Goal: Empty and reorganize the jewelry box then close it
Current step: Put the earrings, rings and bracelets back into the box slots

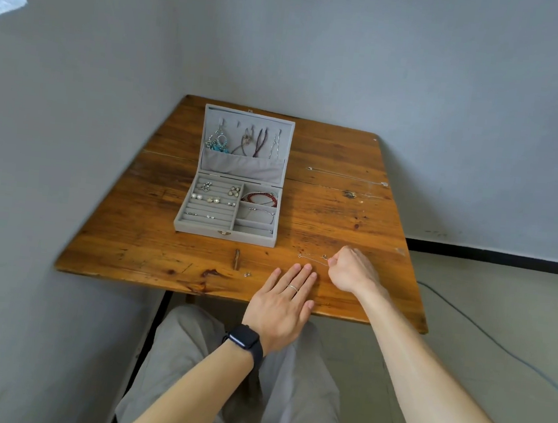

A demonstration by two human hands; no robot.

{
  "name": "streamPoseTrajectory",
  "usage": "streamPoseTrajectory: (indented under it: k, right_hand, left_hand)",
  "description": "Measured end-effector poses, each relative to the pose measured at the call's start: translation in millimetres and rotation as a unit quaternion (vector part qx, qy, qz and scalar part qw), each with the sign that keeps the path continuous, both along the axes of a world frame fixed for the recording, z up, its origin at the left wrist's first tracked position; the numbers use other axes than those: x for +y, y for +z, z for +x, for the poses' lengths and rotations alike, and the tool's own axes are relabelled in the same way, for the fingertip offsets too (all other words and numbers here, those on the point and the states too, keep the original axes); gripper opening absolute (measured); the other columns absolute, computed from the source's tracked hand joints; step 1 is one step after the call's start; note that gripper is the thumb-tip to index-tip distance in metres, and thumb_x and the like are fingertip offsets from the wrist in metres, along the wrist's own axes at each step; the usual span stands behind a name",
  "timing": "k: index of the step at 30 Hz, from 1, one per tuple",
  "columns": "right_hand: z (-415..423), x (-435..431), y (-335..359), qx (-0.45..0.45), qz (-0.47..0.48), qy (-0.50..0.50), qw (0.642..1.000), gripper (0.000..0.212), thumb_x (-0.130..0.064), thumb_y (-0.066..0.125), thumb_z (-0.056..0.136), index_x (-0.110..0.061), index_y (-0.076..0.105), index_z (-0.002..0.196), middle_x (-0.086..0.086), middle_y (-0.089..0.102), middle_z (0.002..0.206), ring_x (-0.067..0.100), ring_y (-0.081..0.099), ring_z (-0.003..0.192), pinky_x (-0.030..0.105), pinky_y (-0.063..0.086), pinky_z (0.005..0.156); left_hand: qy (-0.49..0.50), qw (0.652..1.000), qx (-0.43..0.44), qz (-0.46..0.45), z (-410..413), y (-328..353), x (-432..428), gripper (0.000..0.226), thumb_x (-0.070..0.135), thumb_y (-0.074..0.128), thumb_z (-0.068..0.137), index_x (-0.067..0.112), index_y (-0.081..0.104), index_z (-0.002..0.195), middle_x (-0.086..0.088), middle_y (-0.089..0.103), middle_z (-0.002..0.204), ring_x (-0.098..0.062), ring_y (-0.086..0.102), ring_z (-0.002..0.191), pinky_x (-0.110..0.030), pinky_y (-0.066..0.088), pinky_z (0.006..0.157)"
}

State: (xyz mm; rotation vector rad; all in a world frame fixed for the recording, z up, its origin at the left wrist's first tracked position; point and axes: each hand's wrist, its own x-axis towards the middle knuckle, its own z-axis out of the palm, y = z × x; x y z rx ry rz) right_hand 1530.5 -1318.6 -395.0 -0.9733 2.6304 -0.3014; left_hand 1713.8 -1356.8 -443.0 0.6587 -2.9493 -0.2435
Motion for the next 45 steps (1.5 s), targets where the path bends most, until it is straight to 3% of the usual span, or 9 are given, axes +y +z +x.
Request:
streamPoseTrajectory:
  k: [7,10,14,19,24,29,31,36,45]
  right_hand:
    - [-0.7,34.1,14.3,-0.074,-0.158,-0.002,0.985,0.007,-0.023,0.044,0.104,-0.025,0.047,0.099,-0.009,0.059,0.101,0.014,0.057,0.095,0.027,0.040,0.070]
    - [-3.3,46.8,28.3,-0.084,-0.212,0.000,0.974,0.007,-0.023,0.048,0.103,-0.028,0.050,0.108,-0.015,0.059,0.098,0.009,0.059,0.094,0.025,0.044,0.075]
    - [-5.7,61.9,51.9,-0.129,-0.262,0.014,0.956,0.015,-0.020,0.057,0.099,-0.032,0.053,0.107,-0.011,0.065,0.098,0.003,0.063,0.089,0.012,0.049,0.060]
    - [-5.7,79.1,75.7,-0.198,-0.277,0.048,0.939,0.018,-0.012,0.061,0.095,-0.027,0.058,0.105,-0.002,0.068,0.095,0.011,0.071,0.084,0.024,0.055,0.072]
    - [-11.9,90.1,84.0,-0.206,-0.290,0.043,0.933,0.013,-0.015,0.065,0.094,-0.025,0.063,0.102,-0.003,0.070,0.094,0.011,0.070,0.079,0.017,0.051,0.066]
    - [-26.0,93.9,67.3,-0.184,-0.301,0.014,0.936,0.012,-0.016,0.065,0.094,-0.027,0.064,0.100,-0.006,0.068,0.096,0.008,0.068,0.079,0.021,0.054,0.069]
    - [-32.9,92.1,54.9,-0.164,-0.284,0.008,0.945,0.014,-0.018,0.065,0.095,-0.031,0.063,0.100,-0.010,0.067,0.098,0.004,0.065,0.088,0.019,0.053,0.076]
    - [-48.2,76.1,24.7,-0.072,-0.234,0.025,0.969,0.013,-0.024,0.062,0.097,-0.035,0.065,0.105,-0.022,0.065,0.098,-0.006,0.060,0.092,0.011,0.047,0.074]
    - [-115.9,29.9,-6.7,0.018,-0.203,-0.006,0.979,0.008,-0.027,0.059,0.099,-0.028,0.067,0.100,-0.012,0.066,0.102,0.007,0.059,0.094,0.008,0.036,0.071]
  left_hand:
    - [-0.007,1.000,0.018,0.016,-1.2,-4.4,-2.7,0.060,0.048,0.008,0.104,0.023,0.011,0.159,0.005,0.009,0.166,-0.014,0.001,0.153,-0.035,-0.008,0.122]
    - [0.006,0.994,0.050,0.100,-4.9,4.1,-6.8,0.059,0.050,0.027,0.103,0.026,0.025,0.156,0.007,0.020,0.164,-0.013,0.011,0.152,-0.034,0.001,0.123]
    - [0.073,0.932,0.144,0.325,-25.3,41.7,-21.5,0.054,0.046,0.053,0.096,0.030,0.041,0.147,0.002,0.053,0.143,-0.019,0.044,0.133,-0.033,0.038,0.107]
    - [0.023,0.863,0.146,0.483,-65.9,85.5,-24.5,0.057,0.041,0.064,0.092,0.030,0.046,0.145,0.008,0.058,0.136,-0.014,0.049,0.130,-0.034,0.041,0.107]
    - [-0.060,0.844,0.094,0.525,-85.8,88.5,-23.8,0.016,0.037,0.072,0.089,0.026,0.077,0.100,0.013,0.075,0.096,-0.005,0.066,0.095,-0.027,0.048,0.091]
    - [-0.029,0.809,0.114,0.576,-88.1,73.3,-36.2,0.017,0.030,0.070,0.093,0.013,0.071,0.095,-0.004,0.078,0.089,-0.027,0.073,0.090,-0.036,0.057,0.091]
    - [-0.011,0.819,0.117,0.562,-90.0,71.5,-48.6,0.013,0.027,0.072,0.091,0.014,0.073,0.095,-0.004,0.077,0.087,-0.026,0.073,0.089,-0.038,0.057,0.090]
    - [-0.010,0.921,0.051,0.387,-107.7,73.8,-76.7,0.010,0.042,0.071,0.089,0.033,0.074,0.086,0.018,0.074,0.079,0.003,0.068,0.077,-0.020,0.054,0.076]
    - [0.032,0.984,0.001,0.175,-181.9,82.6,-117.7,0.019,0.051,0.058,0.094,0.037,0.071,0.094,0.015,0.069,0.086,-0.004,0.062,0.074,-0.026,0.053,0.060]
